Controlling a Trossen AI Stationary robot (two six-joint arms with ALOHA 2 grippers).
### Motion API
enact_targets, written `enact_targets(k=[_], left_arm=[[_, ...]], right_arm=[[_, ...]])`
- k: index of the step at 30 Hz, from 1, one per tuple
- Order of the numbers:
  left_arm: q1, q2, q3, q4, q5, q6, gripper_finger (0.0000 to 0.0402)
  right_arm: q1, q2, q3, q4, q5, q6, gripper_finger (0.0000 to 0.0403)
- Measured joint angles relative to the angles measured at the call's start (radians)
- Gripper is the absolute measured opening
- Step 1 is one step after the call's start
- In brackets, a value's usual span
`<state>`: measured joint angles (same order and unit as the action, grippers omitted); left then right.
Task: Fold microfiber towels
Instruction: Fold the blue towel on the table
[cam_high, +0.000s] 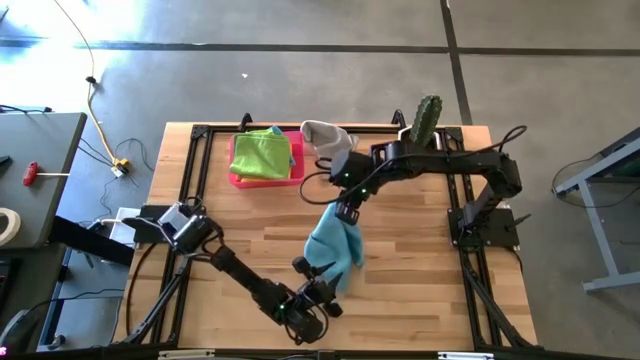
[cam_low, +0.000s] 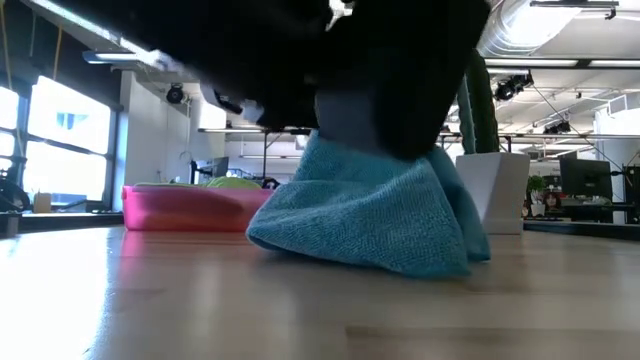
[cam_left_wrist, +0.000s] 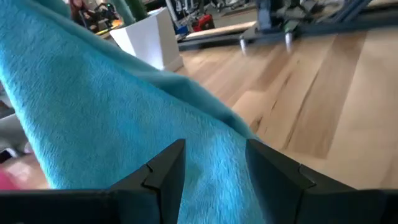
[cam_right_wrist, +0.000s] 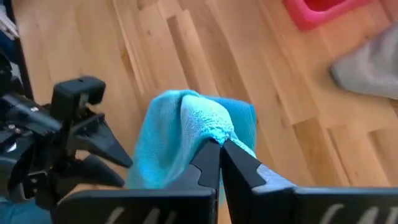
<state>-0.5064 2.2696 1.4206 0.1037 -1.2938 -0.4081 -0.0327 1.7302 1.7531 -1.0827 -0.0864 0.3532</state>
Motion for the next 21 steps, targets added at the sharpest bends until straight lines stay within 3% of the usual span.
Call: enact_targets(k=[7,11,17,21], left_arm=[[0.009,0.030,0.000,-0.002,0.036,-0.017,0.0158],[0.023,0.031,0.000,0.051,0.183,-0.047,0.0158],[0.051,0.031,0.000,0.066,0.434,0.059,0.0158],[0.058,0.031,0.000,0.073,0.514,0.132,0.0158]], right_arm=[[-0.002,0.000,0.000,-0.113,0.032,-0.016,0.0000],[-0.003,0.000,0.000,-0.099,0.056,0.008,0.0000],[-0.003,0.000,0.000,-0.066,0.058,0.012,0.0000],[0.000,0.000,0.000,-0.068,0.058,0.007,0.0000]])
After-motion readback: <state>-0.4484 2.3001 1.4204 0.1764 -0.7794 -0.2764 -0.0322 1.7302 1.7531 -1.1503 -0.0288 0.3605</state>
